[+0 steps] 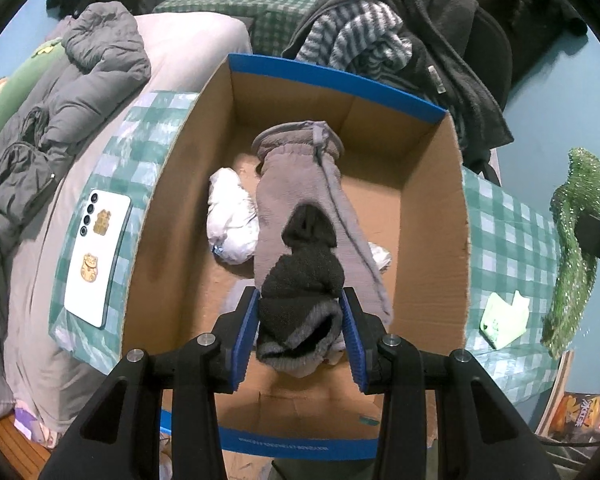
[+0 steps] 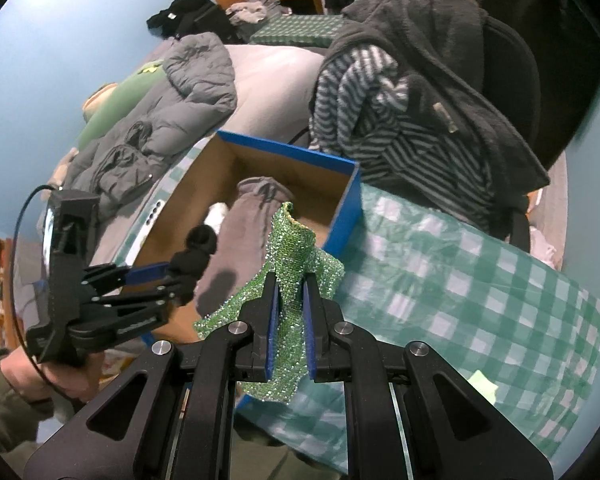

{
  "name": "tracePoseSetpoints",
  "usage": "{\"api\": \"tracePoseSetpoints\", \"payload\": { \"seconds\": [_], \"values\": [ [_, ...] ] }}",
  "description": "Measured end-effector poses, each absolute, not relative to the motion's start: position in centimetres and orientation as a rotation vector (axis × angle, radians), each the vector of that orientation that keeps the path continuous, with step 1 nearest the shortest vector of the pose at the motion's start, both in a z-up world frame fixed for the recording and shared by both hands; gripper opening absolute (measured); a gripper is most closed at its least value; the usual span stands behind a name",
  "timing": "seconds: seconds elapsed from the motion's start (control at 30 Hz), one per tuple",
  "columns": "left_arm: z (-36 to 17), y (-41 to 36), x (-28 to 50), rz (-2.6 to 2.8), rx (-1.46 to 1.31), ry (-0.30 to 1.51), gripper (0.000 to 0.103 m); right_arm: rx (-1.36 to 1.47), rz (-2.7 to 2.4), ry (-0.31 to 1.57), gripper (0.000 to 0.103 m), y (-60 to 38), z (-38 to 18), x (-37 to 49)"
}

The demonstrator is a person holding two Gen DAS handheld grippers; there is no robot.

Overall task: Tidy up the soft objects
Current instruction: 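Carry the black sock and green knit pad over the box with both grippers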

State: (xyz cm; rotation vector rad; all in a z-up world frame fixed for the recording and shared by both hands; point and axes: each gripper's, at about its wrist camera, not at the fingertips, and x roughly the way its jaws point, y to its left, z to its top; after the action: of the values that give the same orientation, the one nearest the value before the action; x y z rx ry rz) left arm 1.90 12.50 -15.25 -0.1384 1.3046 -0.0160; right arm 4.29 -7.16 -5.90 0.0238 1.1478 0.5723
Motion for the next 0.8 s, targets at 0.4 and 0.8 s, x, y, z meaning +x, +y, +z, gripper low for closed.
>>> {"api": "tracePoseSetpoints", "payload": {
  "seconds": [0.4, 0.8],
  "values": [
    [-14.9, 14.5, 1.5, 0.014, -0.13, 1.314, 0.052, -0.008, 0.628, 1.191, 0.009, -2.9, -7.4, 5.1],
    [-13.9, 17.1, -1.0, 0.067, -0.185, 1.298, 0.052, -0.054, 0.704, 1.267, 0.01, 1.9, -10.7, 5.6]
  ]
}}
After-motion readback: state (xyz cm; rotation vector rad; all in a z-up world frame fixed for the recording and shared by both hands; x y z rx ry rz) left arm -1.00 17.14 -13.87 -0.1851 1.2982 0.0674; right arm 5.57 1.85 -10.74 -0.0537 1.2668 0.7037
